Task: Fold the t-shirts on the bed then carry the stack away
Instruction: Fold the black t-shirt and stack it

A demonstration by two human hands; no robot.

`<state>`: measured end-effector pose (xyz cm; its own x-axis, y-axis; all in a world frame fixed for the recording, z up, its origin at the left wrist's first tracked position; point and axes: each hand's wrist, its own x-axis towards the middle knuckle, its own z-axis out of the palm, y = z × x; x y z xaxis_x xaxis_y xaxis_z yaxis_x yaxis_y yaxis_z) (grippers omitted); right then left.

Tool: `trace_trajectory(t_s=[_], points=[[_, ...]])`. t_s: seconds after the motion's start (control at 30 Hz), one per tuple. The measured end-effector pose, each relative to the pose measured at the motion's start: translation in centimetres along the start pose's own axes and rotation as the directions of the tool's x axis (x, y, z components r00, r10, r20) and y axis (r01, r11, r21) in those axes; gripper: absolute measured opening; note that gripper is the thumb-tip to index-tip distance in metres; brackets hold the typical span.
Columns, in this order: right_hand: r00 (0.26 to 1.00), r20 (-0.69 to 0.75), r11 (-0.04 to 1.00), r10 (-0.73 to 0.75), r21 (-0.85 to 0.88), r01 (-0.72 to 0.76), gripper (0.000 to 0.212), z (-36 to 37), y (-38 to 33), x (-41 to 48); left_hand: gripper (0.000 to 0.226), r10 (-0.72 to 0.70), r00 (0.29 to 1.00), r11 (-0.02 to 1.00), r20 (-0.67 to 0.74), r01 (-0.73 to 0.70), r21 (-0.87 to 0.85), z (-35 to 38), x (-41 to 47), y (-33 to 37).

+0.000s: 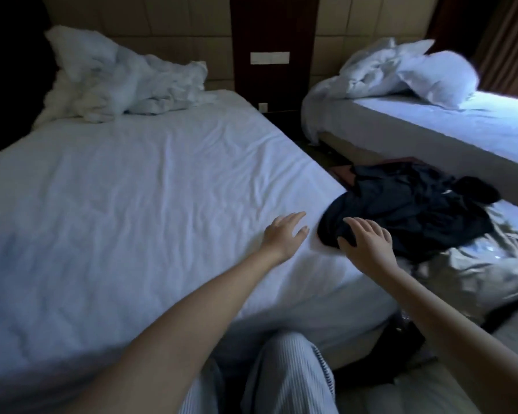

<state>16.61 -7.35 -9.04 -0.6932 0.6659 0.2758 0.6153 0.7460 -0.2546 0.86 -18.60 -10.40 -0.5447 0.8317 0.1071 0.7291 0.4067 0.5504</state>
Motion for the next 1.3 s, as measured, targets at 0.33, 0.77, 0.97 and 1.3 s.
trace_trajectory(t_s=[0.33,0.77,0.97,1.3], points=[[0.958,0.101,0.941,0.268,0.185,-0.283,0.04,4.0,2.2,-1.4,0.076,0.116,0.986,0.987,-0.116,-0.101,0.128,3.2,0.2,-2.0],[0.979,0.203,0.836,-0.017,0.54,-0.097,0.041,1.8,-5.2,-1.9,0.024,-0.254,0.895,0.51,0.366,0.446,-0.736,-0.8,1.6,4.8],[1.0,0.009,0.624,0.0,0.782,-0.007,0.028,0.3,-1.9,-2.9,0.03,-0.455,0.886,0.517,0.09,0.345,-0.784,0.0,2.8,5.6],[0.98,-0.129,0.96,0.153,0.256,-0.116,0.063,0.6,-0.4,-0.1,0.031,-0.712,0.697,0.288,-0.088,0.175,-0.942,-10.6,0.6,-4.7]])
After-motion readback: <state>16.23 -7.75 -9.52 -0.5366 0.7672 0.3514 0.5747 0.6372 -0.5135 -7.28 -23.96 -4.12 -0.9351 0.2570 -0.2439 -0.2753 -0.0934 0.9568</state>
